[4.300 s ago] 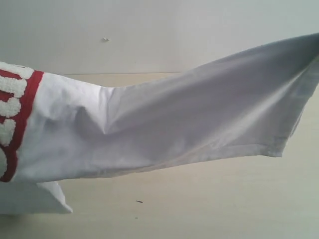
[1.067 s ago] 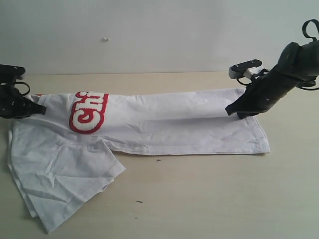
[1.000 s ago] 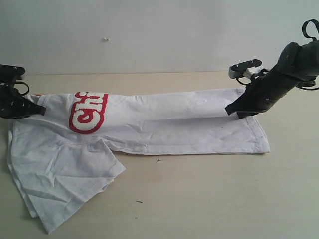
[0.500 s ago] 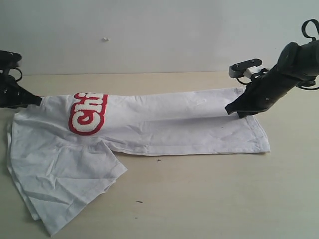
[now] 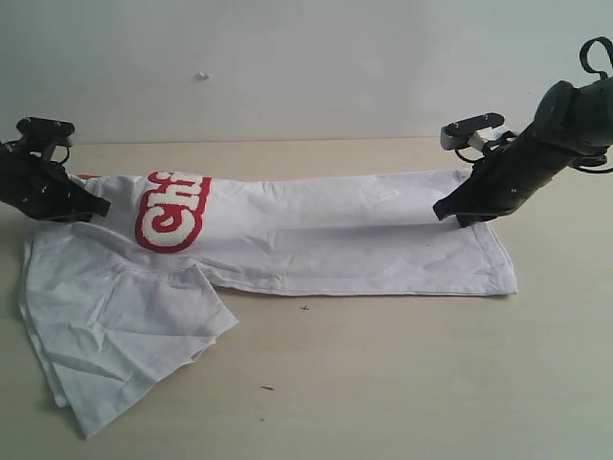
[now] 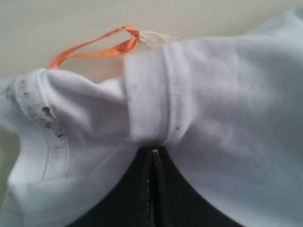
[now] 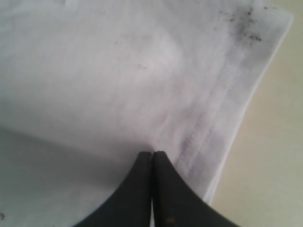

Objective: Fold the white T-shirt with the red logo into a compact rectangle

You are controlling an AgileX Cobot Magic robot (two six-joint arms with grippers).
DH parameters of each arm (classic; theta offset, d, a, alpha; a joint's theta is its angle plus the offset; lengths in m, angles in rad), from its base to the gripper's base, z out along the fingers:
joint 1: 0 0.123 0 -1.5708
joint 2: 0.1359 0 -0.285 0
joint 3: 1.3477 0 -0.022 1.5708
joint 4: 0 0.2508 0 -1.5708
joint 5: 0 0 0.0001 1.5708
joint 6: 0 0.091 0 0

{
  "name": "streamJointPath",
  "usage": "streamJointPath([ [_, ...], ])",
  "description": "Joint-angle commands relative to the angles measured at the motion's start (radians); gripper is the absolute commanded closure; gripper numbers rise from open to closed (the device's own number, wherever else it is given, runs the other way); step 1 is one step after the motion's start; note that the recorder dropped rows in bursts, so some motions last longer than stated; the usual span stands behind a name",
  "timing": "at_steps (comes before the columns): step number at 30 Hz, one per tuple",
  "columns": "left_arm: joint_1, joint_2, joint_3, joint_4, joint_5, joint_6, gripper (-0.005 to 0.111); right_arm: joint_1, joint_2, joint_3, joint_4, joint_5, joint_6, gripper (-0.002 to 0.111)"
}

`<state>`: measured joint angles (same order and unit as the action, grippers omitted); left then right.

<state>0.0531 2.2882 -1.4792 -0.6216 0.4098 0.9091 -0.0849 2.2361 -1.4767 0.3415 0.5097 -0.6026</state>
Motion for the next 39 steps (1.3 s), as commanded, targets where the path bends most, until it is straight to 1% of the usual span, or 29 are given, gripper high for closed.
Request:
streamJointPath([
  [1, 0.006, 0.063, 0.020, 0.089, 0.049, -0.055, 0.107, -0.002, -0.003, 0.004, -0.003, -0.003, 0.003, 0.108],
  [4, 0.029, 0.065, 0.020, 0.225, 0.037, -0.218, 0.107, -0.002, -0.003, 0.004, -0.003, -0.001, 0.006, 0.108],
  [6, 0.044, 0.069, 0.020, 0.268, 0.047, -0.265, 0.107, -0.002, -0.003, 0.004, -0.003, -0.001, 0.006, 0.108],
  [10, 0.058, 0.069, 0.020, 0.272, 0.068, -0.265, 0.107, -0.002, -0.003, 0.004, -0.003, -0.003, 0.004, 0.108],
  [15, 0.053, 0.018, 0.020, 0.239, 0.096, -0.252, 0.107, -0.002, -0.003, 0.004, -0.003, 0.003, 0.004, 0.108],
  [20, 0.053, -0.099, 0.023, 0.241, 0.140, -0.252, 0.107, -0.002, -0.003, 0.004, -0.004, 0.006, 0.006, 0.108],
  [21, 0.053, -0.154, 0.039, 0.241, 0.144, -0.252, 0.107, -0.002, -0.007, 0.004, -0.004, 0.006, 0.004, 0.108],
  [23, 0.053, -0.195, 0.058, 0.243, 0.144, -0.252, 0.107, -0.002, -0.019, 0.004, -0.013, 0.004, 0.004, 0.108],
  [26, 0.053, -0.265, 0.093, 0.243, 0.142, -0.251, 0.107, -0.002, -0.061, 0.004, -0.066, -0.006, 0.066, 0.108],
  [28, 0.053, -0.301, 0.115, 0.240, 0.142, -0.234, 0.107, -0.002, -0.096, 0.004, -0.068, -0.008, 0.101, 0.108],
  [30, 0.053, -0.339, 0.138, 0.204, 0.160, -0.227, 0.107, -0.002, -0.138, 0.004, -0.064, 0.003, 0.120, 0.108],
  [32, 0.042, -0.351, 0.156, 0.160, 0.211, -0.157, 0.107, 0.001, -0.148, 0.004, -0.045, 0.022, 0.135, 0.108],
  [35, 0.000, -0.357, 0.186, 0.137, 0.287, -0.047, 0.107, 0.019, -0.138, 0.004, -0.012, 0.071, 0.132, 0.108],
  [36, -0.044, -0.357, 0.219, 0.148, 0.323, -0.015, 0.107, 0.039, -0.128, 0.004, -0.016, 0.119, 0.132, 0.108],
  [37, -0.065, -0.357, 0.244, 0.157, 0.330, 0.005, 0.107, 0.052, -0.123, 0.004, -0.027, 0.138, 0.132, 0.108],
  [38, -0.105, -0.357, 0.302, 0.179, 0.312, 0.029, 0.107, 0.074, -0.119, 0.004, -0.052, 0.180, 0.134, 0.108],
  [39, -0.121, -0.357, 0.334, 0.192, 0.290, 0.029, 0.107, 0.080, -0.119, 0.004, -0.054, 0.199, 0.134, 0.108],
])
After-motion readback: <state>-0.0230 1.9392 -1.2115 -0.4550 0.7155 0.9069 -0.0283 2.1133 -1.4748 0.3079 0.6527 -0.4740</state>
